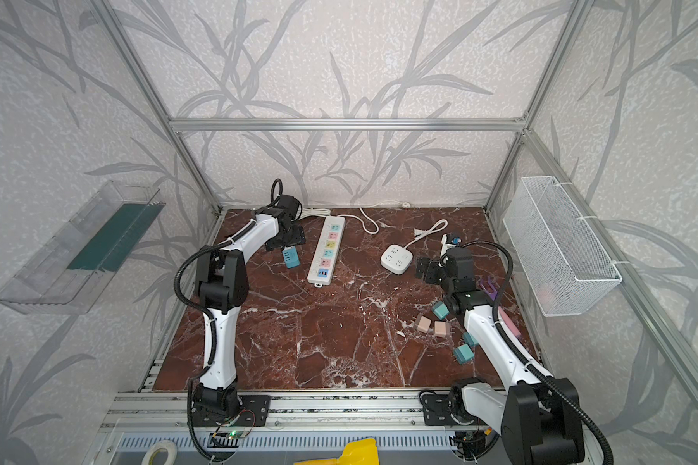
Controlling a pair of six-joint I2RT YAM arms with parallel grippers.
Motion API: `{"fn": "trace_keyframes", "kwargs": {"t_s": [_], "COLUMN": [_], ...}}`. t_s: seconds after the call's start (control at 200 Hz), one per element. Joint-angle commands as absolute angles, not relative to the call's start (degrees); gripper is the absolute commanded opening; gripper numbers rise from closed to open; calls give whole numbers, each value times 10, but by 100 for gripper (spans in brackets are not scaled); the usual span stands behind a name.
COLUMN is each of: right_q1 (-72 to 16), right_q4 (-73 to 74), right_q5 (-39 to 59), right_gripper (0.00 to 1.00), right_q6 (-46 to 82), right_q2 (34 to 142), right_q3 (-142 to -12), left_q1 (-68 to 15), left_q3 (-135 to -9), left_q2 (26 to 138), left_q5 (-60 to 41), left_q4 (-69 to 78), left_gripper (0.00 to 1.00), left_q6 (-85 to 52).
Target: Insert the plug
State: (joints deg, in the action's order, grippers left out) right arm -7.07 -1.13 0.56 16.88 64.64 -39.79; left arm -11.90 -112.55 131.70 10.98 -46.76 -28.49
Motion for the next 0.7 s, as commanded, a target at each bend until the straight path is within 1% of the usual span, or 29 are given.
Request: {"fn": "trace_keyframes", "kwargs": {"t_s": [0.0,0.08,0.16,0.31,0.4,0.505,0.56,0.695], "right_q1": [-71,-71,-71,-71,-71,-73,-72,-72], "right_q4": [-8,-6,-5,-10,-18,-12,-11,-10], "right_q5": [-2,-3,1,9,13,19,18,7], "right_gripper": [99,99,99,99,100,100,100,100], "right_q6": [163,165,167,170,174,177,179,181], "right_q2": [627,620,615,613,603,580,571,551], "right_q3": [-402,-398,-395,-396,-399,-391,-388,-382], "left_q1": [-117,-115,-114,-114,-114,-117,-121,-137], "left_q3": [-1155,-1155,-1148,-1110,-1084,-1027,-990,-875], "left_q2": [1338,1350,1358,1349,1333,1299,1275,1209], "left_q5": [91,86,75,68,61,61,59,53], "left_q4": [-491,-490,-487,-462,-456,-436,-422,-386], "left_gripper": [94,92,86,68,59,48,46,36], "left_q6": [-287,-293,-297,-300,-298,-299,-304,-324]}}
